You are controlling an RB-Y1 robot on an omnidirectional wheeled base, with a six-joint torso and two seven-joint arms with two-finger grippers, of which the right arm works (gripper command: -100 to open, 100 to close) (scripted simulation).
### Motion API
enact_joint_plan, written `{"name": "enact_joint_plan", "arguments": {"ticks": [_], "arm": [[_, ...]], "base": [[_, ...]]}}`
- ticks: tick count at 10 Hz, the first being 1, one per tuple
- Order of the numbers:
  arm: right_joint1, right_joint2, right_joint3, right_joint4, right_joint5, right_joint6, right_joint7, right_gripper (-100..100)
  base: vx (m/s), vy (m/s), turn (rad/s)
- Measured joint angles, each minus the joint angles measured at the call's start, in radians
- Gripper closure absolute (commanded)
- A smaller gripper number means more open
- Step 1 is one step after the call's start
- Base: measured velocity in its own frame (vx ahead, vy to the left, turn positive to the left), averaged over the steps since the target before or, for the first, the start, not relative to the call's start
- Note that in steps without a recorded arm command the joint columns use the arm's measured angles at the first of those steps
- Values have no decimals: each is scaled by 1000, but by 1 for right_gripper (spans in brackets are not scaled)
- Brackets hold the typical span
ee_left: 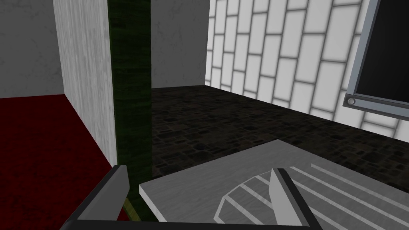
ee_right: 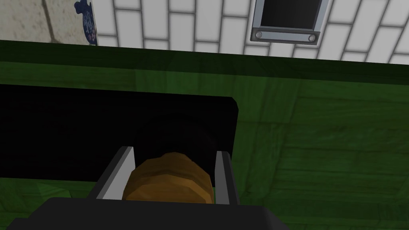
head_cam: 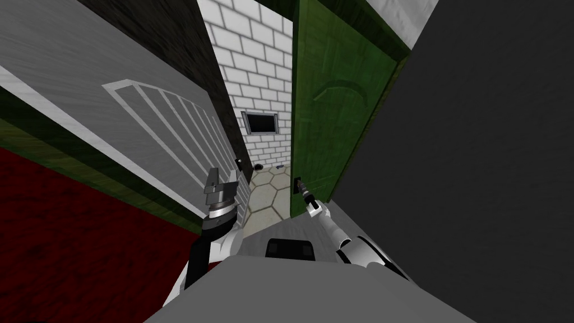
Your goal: Push the door open
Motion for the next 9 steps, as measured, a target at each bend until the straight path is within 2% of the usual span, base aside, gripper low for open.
{"name": "enact_joint_plan", "arguments": {"ticks": [2,5,6,7,8,9], "arm": [[0,1,1,0,0,0,0,100],[11,9,-13,6,-2,8,14,100],[9,13,-23,21,-4,3,22,100],[-7,20,-38,55,-7,-12,32,100],[8,16,-41,9,-7,8,36,100],[13,15,-50,-9,-9,17,41,100]], "base": [[0,0,0],[155,86,-40],[198,127,-38],[120,87,-21],[118,103,-25],[152,122,-35]]}}
